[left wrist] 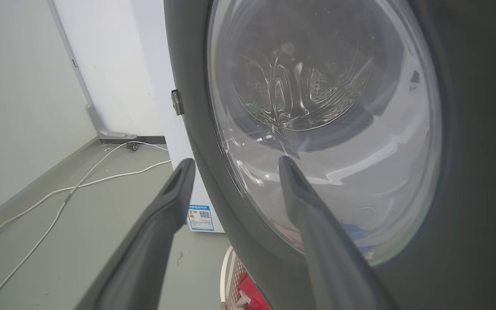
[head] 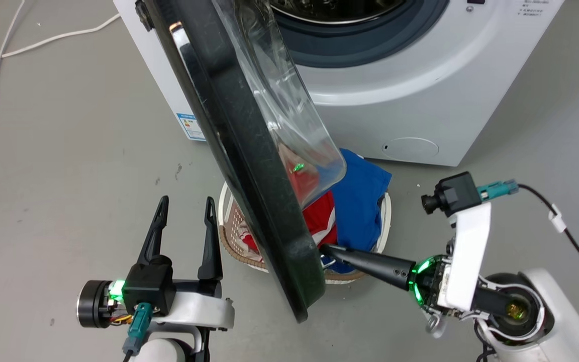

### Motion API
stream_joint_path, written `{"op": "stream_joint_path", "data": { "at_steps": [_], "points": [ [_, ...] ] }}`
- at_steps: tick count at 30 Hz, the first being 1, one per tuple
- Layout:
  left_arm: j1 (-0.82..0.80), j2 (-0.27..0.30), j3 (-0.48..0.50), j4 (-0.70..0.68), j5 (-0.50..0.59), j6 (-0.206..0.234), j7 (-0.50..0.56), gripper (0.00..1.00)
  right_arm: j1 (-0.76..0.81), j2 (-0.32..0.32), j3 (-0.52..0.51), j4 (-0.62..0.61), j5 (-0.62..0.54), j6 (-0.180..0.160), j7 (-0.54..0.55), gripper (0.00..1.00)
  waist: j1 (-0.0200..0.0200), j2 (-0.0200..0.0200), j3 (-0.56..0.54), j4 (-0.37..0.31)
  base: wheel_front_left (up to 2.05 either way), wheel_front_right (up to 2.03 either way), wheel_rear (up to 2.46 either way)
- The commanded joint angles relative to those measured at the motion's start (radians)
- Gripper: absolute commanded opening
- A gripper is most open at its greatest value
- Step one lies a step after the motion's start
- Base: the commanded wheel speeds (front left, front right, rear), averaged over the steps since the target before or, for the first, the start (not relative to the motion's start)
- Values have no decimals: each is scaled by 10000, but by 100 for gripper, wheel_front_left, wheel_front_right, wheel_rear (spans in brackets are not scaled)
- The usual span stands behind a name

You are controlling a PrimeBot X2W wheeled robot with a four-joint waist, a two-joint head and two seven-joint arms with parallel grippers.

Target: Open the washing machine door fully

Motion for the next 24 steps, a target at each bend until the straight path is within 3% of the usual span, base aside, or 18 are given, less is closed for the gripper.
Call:
{"op": "stream_joint_path", "data": {
  "at_steps": [1,8,9,10,11,17,24],
  "points": [
    [93,5,25,16,31,-20,-28,100,194,81,60,36,-53,29,-38,0,1,-1,-63,9,0,0,0],
    [374,5,83,142,91,-71,-28,100,606,110,-257,-10,-249,29,-799,0,1,-1,-585,-47,0,0,0],
    [431,5,99,163,104,-85,-28,100,667,83,-344,-98,-457,29,-1106,12,1,-1,-687,-65,0,0,0],
    [494,5,119,184,110,-101,-28,100,736,59,-432,-187,-653,29,-1449,62,1,-1,-790,-78,0,0,0],
    [560,5,133,211,112,-115,-28,100,861,84,-514,-272,-740,29,-1778,100,1,-1,-899,-87,0,0,0],
    [960,5,337,273,203,-195,-28,100,1370,-97,-1076,-888,-1862,29,-4443,100,1,-1,-1461,-217,0,0,0],
    [1318,7,585,253,298,-269,-28,100,1758,-880,-1022,-623,-4418,29,-8640,100,1,-1,-1922,-438,0,0,0]
  ]
}}
